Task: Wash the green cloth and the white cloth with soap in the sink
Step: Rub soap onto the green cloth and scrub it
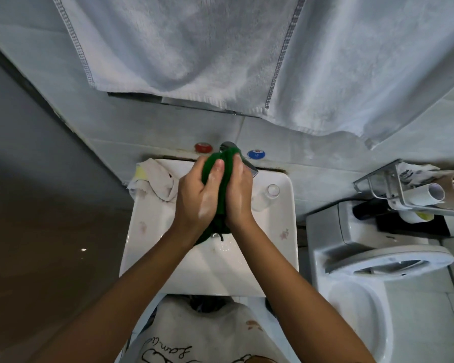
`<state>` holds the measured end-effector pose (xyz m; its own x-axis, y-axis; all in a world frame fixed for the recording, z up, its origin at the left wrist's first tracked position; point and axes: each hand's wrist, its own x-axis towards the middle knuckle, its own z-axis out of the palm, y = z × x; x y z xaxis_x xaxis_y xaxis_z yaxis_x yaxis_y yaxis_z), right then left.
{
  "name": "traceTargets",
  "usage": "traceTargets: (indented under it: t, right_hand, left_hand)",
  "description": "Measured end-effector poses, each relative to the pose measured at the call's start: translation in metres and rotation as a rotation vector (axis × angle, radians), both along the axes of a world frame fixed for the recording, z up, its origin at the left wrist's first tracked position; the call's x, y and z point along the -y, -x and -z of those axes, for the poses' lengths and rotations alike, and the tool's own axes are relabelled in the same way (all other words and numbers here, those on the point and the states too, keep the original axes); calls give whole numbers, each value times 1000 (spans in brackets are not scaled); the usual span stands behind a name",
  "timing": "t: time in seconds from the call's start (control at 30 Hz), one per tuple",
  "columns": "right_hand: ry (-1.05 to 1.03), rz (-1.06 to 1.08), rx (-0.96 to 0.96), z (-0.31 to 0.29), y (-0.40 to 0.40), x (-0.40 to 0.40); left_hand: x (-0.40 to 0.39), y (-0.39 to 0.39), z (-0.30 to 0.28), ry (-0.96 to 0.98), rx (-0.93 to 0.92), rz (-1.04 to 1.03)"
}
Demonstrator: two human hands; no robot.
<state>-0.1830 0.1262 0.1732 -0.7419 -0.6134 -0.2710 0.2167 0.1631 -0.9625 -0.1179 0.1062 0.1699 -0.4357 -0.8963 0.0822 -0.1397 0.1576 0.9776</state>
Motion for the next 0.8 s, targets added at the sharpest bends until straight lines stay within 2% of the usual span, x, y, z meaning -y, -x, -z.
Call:
traceTargets:
  t: [0.13,0.2,0.37,0.47,0.6,0.73,0.8]
  right_hand:
    - [52,-60,-68,-2,-12,-1]
    - [62,-66,-84,-4,-10,0]
    - [76,16,-91,-8,10,11]
    - [77,14,-85,-7,-9,10]
    - [96,-109,-212,-5,-14,-5]
    - [89,-5,-263,0,8,-13]
    - [58,45,-199,2,16,-16]
  left_hand:
    - [29,5,2,-106,11,-180]
    - [27,9,-1,-75,17,-200]
    - [-4,2,-13,94,-53,-104]
    - [30,5,-9,104,55,-199]
    - [46,3,-5,124,99,-249]
    - [39,-5,-2,116,125,-275]
    - [41,-11,0,82,139,-283]
